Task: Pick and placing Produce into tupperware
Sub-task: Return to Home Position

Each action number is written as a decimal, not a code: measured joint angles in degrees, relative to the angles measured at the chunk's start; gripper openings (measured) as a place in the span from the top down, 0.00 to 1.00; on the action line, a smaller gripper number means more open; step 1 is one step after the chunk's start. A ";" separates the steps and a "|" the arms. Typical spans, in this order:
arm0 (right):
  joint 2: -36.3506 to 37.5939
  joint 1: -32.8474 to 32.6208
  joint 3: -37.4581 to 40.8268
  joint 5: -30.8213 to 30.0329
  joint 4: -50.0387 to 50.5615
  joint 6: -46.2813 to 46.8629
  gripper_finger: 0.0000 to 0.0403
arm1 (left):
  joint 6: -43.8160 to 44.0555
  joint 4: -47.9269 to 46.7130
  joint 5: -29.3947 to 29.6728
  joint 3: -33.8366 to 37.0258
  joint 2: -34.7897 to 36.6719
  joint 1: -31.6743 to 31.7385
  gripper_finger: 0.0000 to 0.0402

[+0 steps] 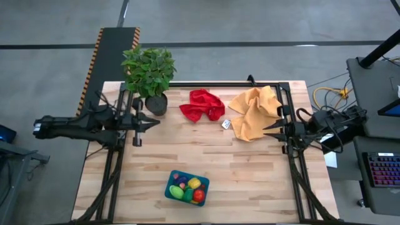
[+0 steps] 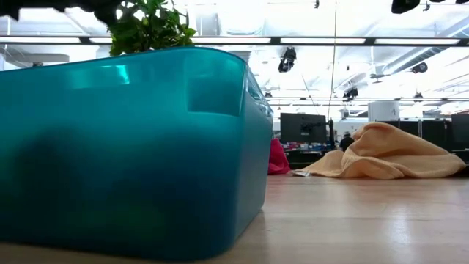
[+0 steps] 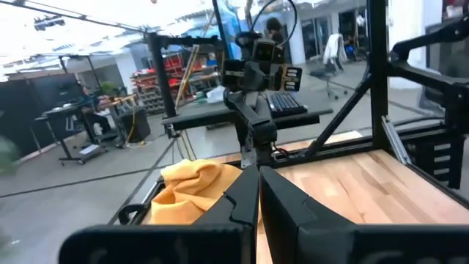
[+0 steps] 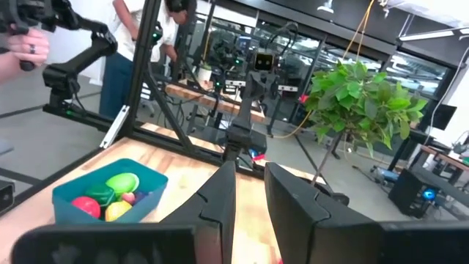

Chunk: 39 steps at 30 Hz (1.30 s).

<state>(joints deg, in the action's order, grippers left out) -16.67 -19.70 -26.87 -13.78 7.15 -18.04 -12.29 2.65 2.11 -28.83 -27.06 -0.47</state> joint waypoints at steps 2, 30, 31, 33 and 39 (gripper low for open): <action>0.00 0.00 0.02 0.03 -0.01 0.26 0.83 | 0.44 -0.44 0.05 2.30 2.67 0.00 1.00; 0.02 -0.02 0.28 -2.86 1.67 1.11 0.83 | 8.42 -5.66 9.64 20.00 22.34 -0.02 1.00; 0.02 -0.02 0.31 -2.86 1.67 1.34 0.83 | 8.68 -5.52 9.66 20.67 22.25 -0.02 1.00; 0.02 -0.01 0.33 -2.90 1.64 1.57 0.83 | 9.03 -3.85 9.81 22.75 22.59 -0.02 1.00; 0.22 -0.02 0.33 -2.95 2.26 3.54 0.83 | 9.01 -0.13 10.40 27.62 25.76 -0.02 1.00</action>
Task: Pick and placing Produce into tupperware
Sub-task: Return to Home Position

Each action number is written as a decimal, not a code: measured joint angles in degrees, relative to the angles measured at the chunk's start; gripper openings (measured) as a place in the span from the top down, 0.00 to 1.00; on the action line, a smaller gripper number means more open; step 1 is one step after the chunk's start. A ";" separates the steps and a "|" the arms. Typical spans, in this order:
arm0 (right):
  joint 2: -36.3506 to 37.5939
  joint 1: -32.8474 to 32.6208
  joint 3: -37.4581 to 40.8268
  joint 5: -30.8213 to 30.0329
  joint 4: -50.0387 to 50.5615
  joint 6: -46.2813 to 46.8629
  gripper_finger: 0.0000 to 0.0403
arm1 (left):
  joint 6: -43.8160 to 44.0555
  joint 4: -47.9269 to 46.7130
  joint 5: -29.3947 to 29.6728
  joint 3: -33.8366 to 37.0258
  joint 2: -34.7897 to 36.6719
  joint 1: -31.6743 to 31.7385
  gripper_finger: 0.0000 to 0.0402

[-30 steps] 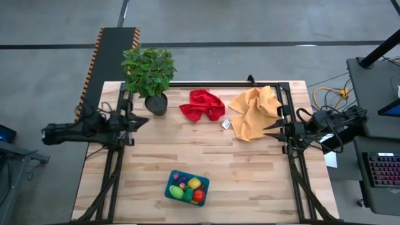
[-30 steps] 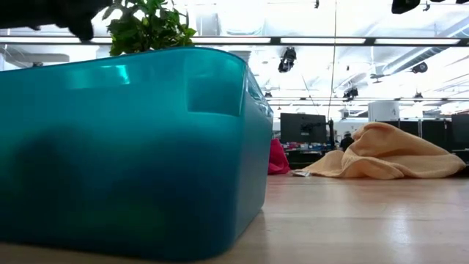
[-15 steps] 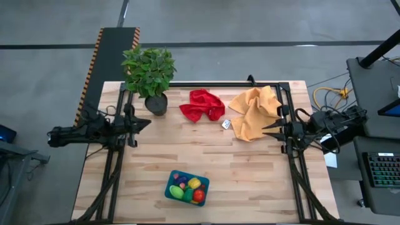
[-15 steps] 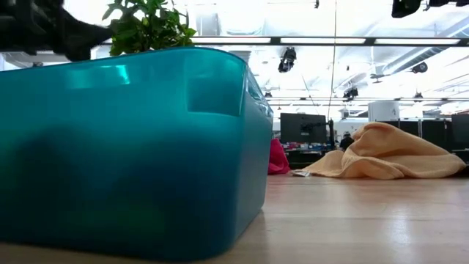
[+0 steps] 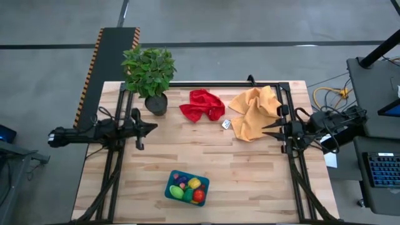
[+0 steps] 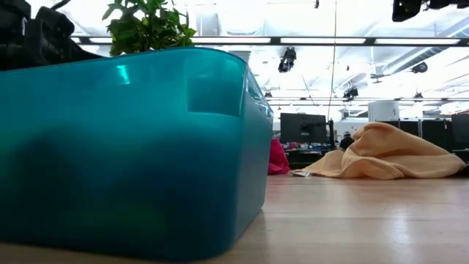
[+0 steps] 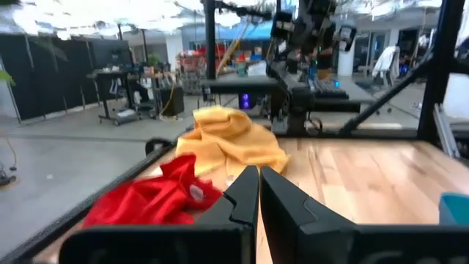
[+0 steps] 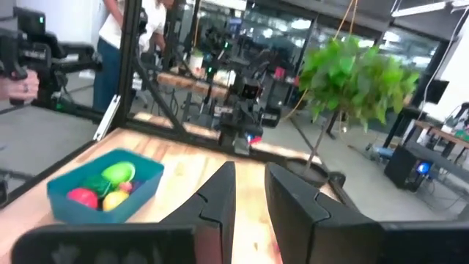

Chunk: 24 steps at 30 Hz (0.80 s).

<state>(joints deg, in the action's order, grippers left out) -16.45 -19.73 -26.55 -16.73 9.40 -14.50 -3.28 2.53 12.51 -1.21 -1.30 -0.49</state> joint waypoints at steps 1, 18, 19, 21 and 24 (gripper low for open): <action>0.23 0.00 0.00 0.00 0.92 0.25 0.83 | 0.26 -0.39 -0.06 0.18 -0.15 0.00 1.00; 6.34 0.36 7.63 0.04 -7.75 -2.14 0.93 | 1.15 0.04 2.58 0.07 -0.32 0.00 1.00; 6.54 0.80 7.94 -0.26 -7.95 -2.84 0.93 | 1.15 0.04 2.58 0.07 -0.29 0.00 1.00; 7.71 2.11 8.74 -1.19 -7.90 -3.34 0.93 | 1.27 0.06 2.58 0.07 -0.17 0.00 1.00; 10.50 4.89 10.08 -1.29 -8.35 -3.54 0.93 | 1.38 0.07 2.58 0.07 -0.15 0.00 1.00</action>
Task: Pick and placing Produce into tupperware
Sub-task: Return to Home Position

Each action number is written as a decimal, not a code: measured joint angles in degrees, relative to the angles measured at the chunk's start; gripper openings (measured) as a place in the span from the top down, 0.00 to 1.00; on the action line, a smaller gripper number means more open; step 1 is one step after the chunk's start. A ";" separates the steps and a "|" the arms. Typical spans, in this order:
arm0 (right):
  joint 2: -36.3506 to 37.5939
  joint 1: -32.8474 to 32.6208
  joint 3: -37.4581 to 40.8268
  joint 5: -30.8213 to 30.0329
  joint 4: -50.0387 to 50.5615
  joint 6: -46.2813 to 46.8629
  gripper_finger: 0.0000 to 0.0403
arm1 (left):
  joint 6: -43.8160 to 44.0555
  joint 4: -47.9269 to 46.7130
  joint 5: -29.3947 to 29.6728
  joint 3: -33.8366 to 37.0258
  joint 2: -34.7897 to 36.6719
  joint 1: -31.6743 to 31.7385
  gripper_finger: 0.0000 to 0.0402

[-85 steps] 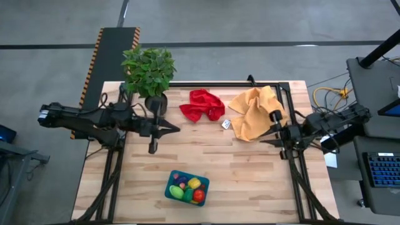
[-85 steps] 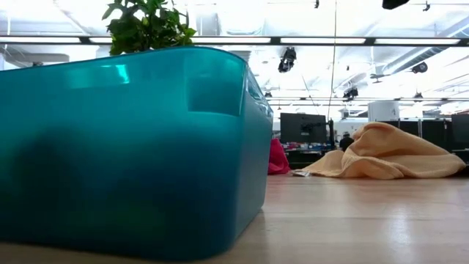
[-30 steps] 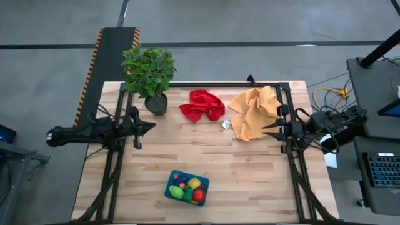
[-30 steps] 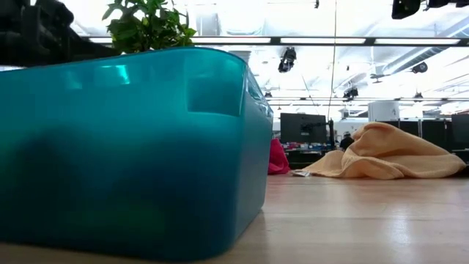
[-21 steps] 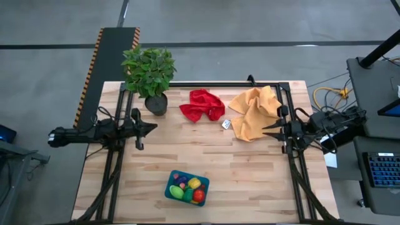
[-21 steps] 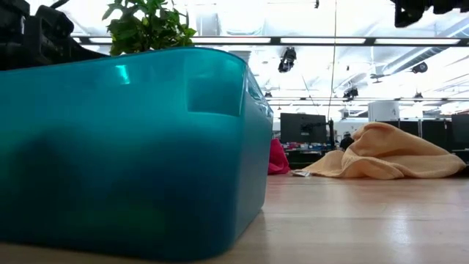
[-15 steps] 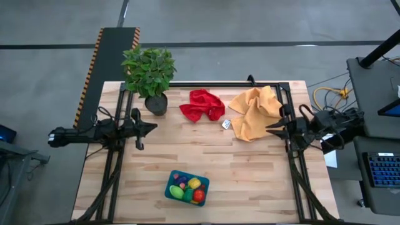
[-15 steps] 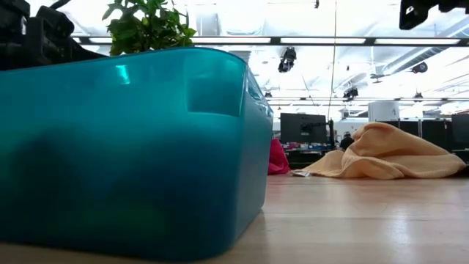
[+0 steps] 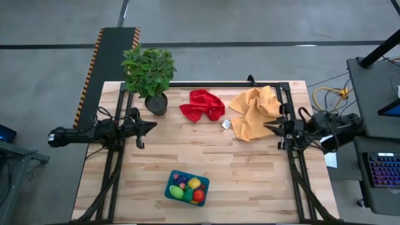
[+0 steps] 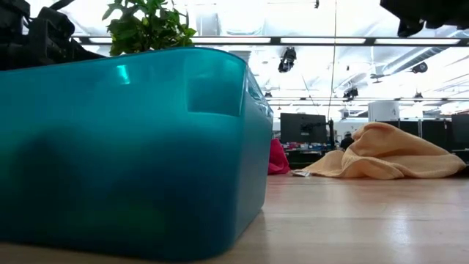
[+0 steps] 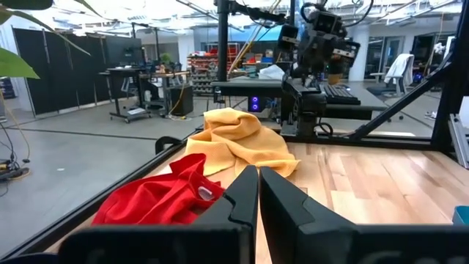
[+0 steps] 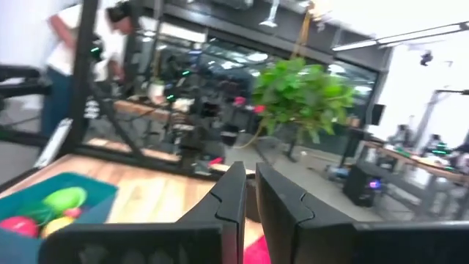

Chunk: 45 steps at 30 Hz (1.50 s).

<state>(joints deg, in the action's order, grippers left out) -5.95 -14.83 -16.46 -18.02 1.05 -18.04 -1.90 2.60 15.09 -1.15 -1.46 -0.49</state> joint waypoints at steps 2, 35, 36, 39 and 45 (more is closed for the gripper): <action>2.21 1.88 0.79 0.15 -0.08 0.47 0.93 | 0.01 -0.02 -0.01 0.09 -0.07 0.00 1.00; 4.38 29.51 11.80 24.93 -1.02 15.08 0.93 | -0.19 0.66 -0.07 0.45 -0.21 -0.02 1.00; 4.40 29.51 11.86 24.94 -1.05 15.10 0.93 | -0.19 0.71 -0.08 0.46 -0.23 -0.02 1.00; 4.41 29.51 11.88 24.92 -1.38 16.50 0.93 | -0.19 0.75 -0.07 0.48 -0.24 0.00 1.00; 4.40 29.42 11.88 26.10 -1.94 18.45 0.93 | -0.19 0.85 -0.09 0.48 -0.26 -0.02 1.00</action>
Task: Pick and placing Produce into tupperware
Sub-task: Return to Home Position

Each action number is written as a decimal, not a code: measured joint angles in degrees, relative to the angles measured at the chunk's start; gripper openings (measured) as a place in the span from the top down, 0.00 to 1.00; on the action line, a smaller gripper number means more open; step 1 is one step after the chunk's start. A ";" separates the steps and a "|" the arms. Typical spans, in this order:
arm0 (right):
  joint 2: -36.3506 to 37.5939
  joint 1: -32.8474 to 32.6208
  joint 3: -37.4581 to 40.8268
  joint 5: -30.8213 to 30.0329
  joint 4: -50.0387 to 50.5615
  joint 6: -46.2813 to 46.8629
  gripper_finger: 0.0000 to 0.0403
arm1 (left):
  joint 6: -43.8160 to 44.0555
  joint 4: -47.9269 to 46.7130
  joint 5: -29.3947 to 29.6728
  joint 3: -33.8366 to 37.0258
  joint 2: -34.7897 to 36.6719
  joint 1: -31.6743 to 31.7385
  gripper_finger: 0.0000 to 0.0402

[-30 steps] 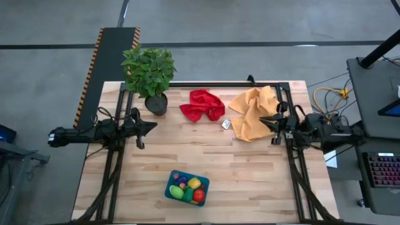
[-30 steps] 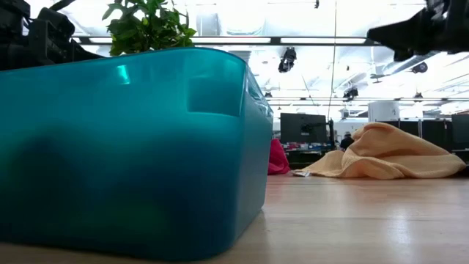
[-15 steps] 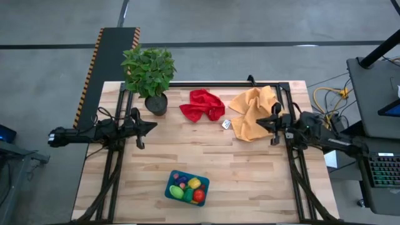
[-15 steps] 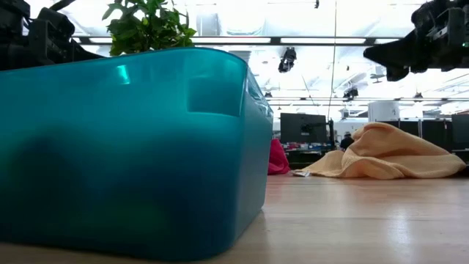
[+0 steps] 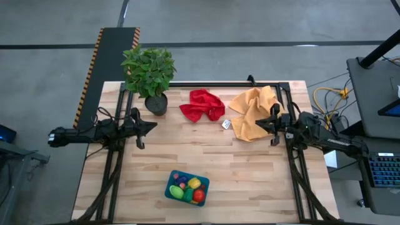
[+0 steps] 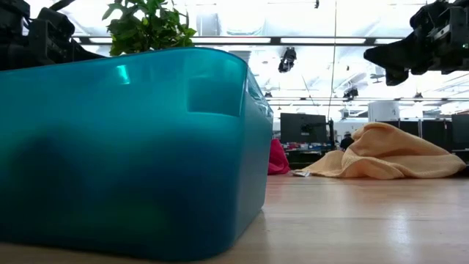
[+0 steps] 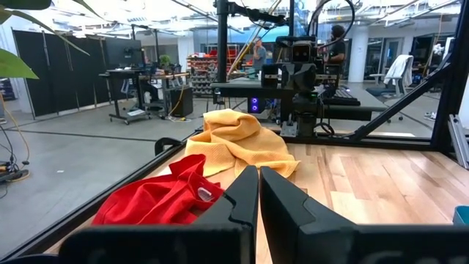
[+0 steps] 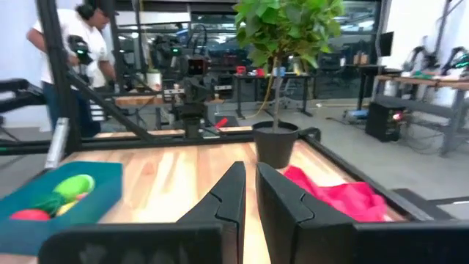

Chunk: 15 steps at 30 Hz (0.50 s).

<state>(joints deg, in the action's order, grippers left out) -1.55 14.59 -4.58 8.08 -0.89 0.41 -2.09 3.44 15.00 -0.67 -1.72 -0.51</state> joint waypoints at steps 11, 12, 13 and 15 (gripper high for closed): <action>-0.03 -4.20 0.22 0.87 -0.17 3.65 0.96 | 0.24 0.13 -0.02 0.00 0.00 0.02 1.00; 0.01 -5.26 0.22 -0.62 -0.03 3.63 0.97 | 0.24 0.13 -0.02 0.00 0.00 0.02 1.00; 0.01 -6.43 0.26 -1.94 0.26 3.49 0.97 | 0.23 0.13 -0.02 0.00 0.00 0.01 1.00; -0.02 -8.84 0.68 -3.59 0.63 2.52 0.98 | 0.22 0.15 -0.02 0.00 0.00 0.02 1.00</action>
<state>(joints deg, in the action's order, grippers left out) -1.57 5.74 -3.90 4.48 -0.26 2.94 -1.87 3.60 14.98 -0.67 -1.72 -0.49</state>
